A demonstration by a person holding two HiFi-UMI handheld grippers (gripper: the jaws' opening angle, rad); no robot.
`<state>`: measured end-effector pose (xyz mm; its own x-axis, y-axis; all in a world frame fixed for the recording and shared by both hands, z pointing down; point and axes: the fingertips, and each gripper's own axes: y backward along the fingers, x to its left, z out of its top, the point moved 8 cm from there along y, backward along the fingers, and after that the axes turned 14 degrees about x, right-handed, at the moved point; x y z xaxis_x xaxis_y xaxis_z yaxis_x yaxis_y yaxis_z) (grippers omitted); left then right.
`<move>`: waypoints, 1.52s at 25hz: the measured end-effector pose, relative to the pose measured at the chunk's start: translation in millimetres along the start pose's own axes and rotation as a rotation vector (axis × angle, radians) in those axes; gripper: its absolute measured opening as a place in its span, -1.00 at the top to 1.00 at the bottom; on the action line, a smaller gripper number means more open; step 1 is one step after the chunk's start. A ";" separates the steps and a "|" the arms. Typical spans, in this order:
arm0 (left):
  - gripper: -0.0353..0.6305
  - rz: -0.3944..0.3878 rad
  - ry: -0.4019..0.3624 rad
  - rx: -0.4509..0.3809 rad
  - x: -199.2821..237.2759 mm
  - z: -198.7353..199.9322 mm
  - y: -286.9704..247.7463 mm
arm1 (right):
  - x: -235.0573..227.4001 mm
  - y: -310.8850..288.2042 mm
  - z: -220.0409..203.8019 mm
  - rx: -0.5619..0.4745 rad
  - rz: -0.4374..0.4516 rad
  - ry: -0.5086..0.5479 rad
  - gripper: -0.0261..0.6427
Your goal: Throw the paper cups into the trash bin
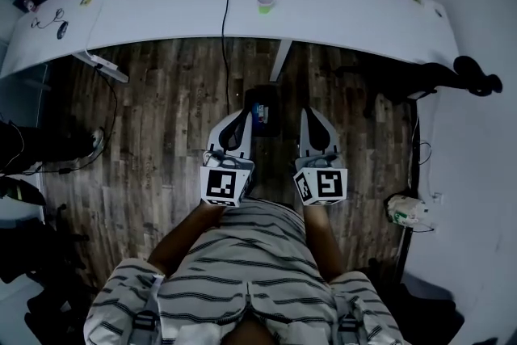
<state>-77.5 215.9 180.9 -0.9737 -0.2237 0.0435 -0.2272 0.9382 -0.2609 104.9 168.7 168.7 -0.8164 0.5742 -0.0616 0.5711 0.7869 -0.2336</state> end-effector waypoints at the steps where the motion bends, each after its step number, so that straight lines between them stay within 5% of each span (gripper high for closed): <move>1: 0.82 -0.006 -0.001 0.002 6.8 3.4 -8.8 | -1.7 -10.3 3.4 0.002 -0.005 -0.002 0.89; 13: 0.82 -0.027 0.013 0.048 51.0 19.1 -90.5 | -26.9 -93.1 21.5 0.044 -0.024 -0.001 0.89; 38: 0.81 0.149 0.086 0.139 71.3 -28.2 -285.4 | -122.4 -188.0 -13.3 0.134 0.097 0.003 0.89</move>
<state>-82.6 -60.3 285.6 -0.9956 -0.0565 0.0754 -0.0822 0.9123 -0.4012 98.6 -46.6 233.1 -0.7575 0.6470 -0.0869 0.6306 0.6908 -0.3538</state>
